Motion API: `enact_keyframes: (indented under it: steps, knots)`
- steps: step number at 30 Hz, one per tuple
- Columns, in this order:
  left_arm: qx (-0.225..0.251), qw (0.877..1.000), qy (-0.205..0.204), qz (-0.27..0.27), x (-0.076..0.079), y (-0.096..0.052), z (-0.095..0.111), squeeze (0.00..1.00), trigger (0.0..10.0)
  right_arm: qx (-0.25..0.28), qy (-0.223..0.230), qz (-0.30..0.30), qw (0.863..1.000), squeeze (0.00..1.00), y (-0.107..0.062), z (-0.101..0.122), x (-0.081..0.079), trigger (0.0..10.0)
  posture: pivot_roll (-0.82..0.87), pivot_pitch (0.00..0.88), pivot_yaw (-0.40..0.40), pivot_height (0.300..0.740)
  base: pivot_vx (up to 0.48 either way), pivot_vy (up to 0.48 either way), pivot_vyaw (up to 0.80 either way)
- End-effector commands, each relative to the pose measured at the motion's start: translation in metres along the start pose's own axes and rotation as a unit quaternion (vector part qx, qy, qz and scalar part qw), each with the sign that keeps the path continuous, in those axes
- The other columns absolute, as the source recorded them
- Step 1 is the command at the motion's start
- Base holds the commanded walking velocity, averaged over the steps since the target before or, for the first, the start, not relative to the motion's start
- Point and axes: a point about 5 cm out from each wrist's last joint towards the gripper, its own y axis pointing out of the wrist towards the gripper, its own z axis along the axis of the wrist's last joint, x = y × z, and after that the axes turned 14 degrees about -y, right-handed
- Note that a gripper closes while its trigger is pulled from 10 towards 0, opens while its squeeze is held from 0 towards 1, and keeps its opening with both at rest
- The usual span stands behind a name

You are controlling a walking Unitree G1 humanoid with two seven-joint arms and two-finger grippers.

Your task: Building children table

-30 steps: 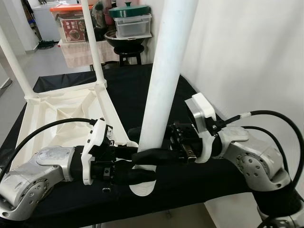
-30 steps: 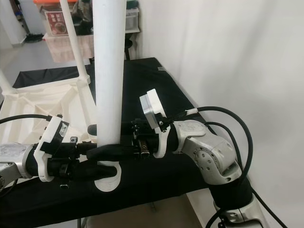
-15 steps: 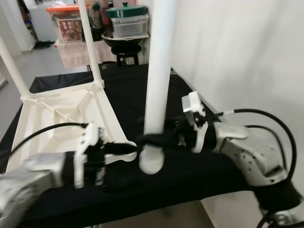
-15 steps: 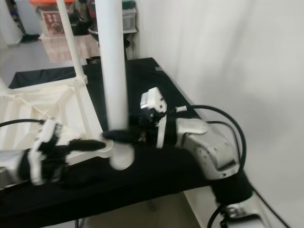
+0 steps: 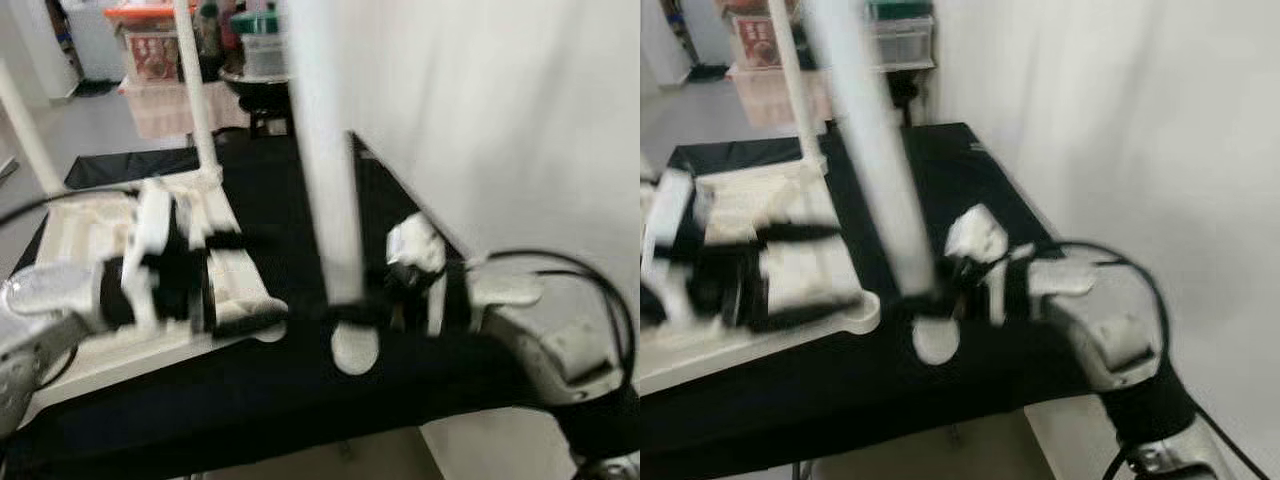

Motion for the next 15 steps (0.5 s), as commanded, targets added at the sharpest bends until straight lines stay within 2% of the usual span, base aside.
enact_keyframes:
  steps: [1, 2, 3, 7, 12, 15]
  knots:
    - [0.010, 1.000, 0.008, 0.021, -0.005, 0.006, -0.001, 0.74, 10.0, 0.005, -0.026, 0.013, 1.000, 0.00, 0.005, 0.006, -0.003, 0.0, -0.01, 0.000, -0.007, 0.740, 0.000, 0.000, 0.00]
    - [0.032, 0.999, 0.003, 0.017, -0.004, 0.013, 0.002, 0.00, 10.0, 0.005, -0.028, 0.021, 0.999, 0.00, 0.009, 0.006, -0.006, 0.0, -0.01, 0.000, -0.007, 0.740, 0.000, 0.000, 0.00]
    - [0.032, 0.999, 0.003, 0.017, -0.004, 0.013, 0.002, 0.00, 10.0, 0.005, -0.028, 0.021, 0.999, 0.00, 0.009, 0.006, -0.006, 0.0, -0.01, 0.000, -0.007, 0.740, 0.000, 0.000, 0.00]
    - [0.093, 0.995, -0.009, -0.019, 0.004, 0.032, 0.015, 0.00, 10.0, 0.002, -0.034, 0.039, 0.999, 0.00, 0.018, 0.006, -0.010, 0.0, -0.02, 0.000, -0.005, 0.740, 0.000, 0.000, 0.00]
    - [0.109, 0.992, -0.025, -0.054, 0.009, 0.040, 0.021, 0.00, 10.0, -0.001, -0.036, 0.050, 0.998, 0.00, 0.023, 0.005, -0.014, 0.0, -0.02, 0.000, -0.006, 0.740, 0.000, 0.000, 0.00]
    - [0.100, 0.992, -0.029, -0.075, 0.013, 0.043, 0.020, 0.00, 10.0, -0.006, -0.036, 0.050, 0.998, 0.00, 0.026, 0.002, -0.014, 0.0, -0.02, 0.000, -0.004, 0.740, 0.000, 0.000, 0.00]
